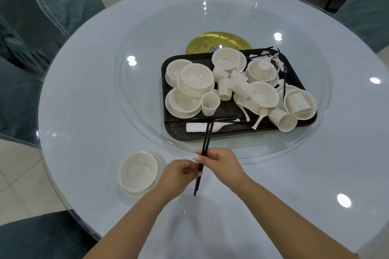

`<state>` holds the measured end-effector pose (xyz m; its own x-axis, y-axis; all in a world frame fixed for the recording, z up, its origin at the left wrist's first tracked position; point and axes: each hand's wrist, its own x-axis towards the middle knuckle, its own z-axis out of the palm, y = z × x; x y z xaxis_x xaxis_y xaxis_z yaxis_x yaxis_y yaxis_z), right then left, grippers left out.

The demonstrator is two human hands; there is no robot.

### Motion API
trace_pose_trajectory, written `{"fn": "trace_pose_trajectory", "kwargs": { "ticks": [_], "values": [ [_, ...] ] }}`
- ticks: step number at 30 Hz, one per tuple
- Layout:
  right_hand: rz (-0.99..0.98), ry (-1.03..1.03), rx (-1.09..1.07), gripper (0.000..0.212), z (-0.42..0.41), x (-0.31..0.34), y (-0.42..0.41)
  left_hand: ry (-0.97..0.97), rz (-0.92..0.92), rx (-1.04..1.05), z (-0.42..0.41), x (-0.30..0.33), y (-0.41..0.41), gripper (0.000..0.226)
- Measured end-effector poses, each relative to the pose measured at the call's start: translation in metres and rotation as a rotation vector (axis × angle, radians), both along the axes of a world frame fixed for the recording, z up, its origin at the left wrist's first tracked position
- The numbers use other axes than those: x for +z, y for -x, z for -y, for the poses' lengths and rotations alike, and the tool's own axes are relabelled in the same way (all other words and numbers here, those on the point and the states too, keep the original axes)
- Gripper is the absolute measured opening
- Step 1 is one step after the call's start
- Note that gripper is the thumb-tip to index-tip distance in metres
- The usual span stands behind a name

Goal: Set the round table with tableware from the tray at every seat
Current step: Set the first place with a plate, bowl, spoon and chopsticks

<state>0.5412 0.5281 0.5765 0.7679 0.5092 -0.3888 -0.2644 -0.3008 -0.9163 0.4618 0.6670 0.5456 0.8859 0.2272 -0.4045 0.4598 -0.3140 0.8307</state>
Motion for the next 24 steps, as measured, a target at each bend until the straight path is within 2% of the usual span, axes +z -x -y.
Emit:
{"fn": "trace_pose_trajectory", "kwargs": {
  "ticks": [2,5,13,16,21,24],
  "values": [
    [-0.012,-0.041,-0.075,0.011,0.0,0.001,-0.004,-0.039,-0.031,-0.026,-0.001,0.0,-0.003,0.006],
    [-0.035,-0.081,-0.164,0.008,0.004,0.001,-0.015,-0.123,-0.049,-0.021,-0.005,0.0,-0.009,0.005],
    [-0.082,0.055,-0.313,0.019,0.02,-0.013,-0.052,-0.212,-0.035,0.15,-0.025,0.002,-0.047,0.02],
    [-0.004,0.137,-0.308,0.005,0.013,-0.017,-0.065,-0.17,-0.069,0.224,-0.031,0.002,-0.069,0.029],
    [0.124,0.251,-0.188,0.017,-0.01,-0.022,-0.082,-0.167,-0.095,0.271,-0.037,-0.001,-0.096,0.028],
    [0.125,0.299,-0.121,0.018,-0.022,-0.031,-0.087,-0.156,-0.132,0.273,-0.038,-0.007,-0.107,0.03]
  ]
}}
